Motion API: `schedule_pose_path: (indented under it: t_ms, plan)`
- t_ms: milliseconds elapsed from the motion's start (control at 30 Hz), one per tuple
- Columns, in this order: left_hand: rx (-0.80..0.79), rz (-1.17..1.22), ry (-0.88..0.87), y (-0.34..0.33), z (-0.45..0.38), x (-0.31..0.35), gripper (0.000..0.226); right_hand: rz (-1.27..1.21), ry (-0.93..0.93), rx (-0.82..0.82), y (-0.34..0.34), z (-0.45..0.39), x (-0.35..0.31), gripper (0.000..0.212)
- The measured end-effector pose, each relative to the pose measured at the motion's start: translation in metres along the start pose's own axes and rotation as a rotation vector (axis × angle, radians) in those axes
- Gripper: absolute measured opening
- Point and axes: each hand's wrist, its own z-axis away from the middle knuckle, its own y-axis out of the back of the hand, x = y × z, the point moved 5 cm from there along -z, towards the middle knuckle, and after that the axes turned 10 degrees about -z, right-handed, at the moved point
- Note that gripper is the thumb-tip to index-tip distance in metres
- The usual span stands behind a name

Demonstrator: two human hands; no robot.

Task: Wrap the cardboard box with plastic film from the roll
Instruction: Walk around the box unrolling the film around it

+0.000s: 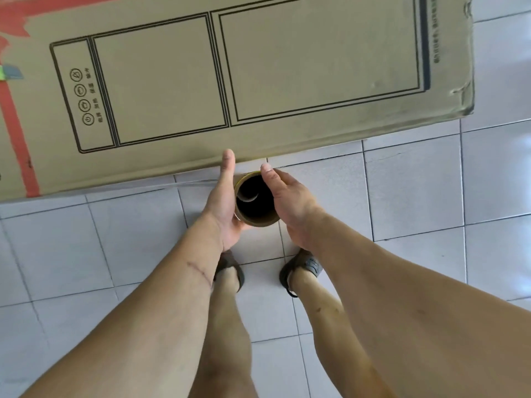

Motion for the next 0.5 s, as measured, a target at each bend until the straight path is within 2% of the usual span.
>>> schedule_pose_path:
  t_ms: [100, 167, 233, 333, 500]
  plan:
    - [-0.098, 0.027, 0.055, -0.013, 0.001, -0.001, 0.108, 0.054, 0.016, 0.000, 0.011, 0.000, -0.007, 0.075]
    - [-0.120, 0.021, 0.073, -0.017, 0.003, -0.007, 0.110, 0.102, 0.010, -0.002, 0.016, 0.000, -0.007, 0.065]
    - [-0.083, -0.029, 0.053, -0.016, 0.003, -0.007, 0.111, 0.100, -0.003, -0.010, 0.018, 0.003, -0.006, 0.065]
    - [0.021, -0.081, -0.008, -0.011, -0.003, 0.002, 0.096, 0.049, -0.011, -0.001, 0.016, 0.004, -0.006, 0.067]
    - [-0.114, -0.008, 0.022, -0.030, 0.001, 0.001, 0.098, 0.052, -0.002, 0.025, 0.023, 0.003, -0.012, 0.063]
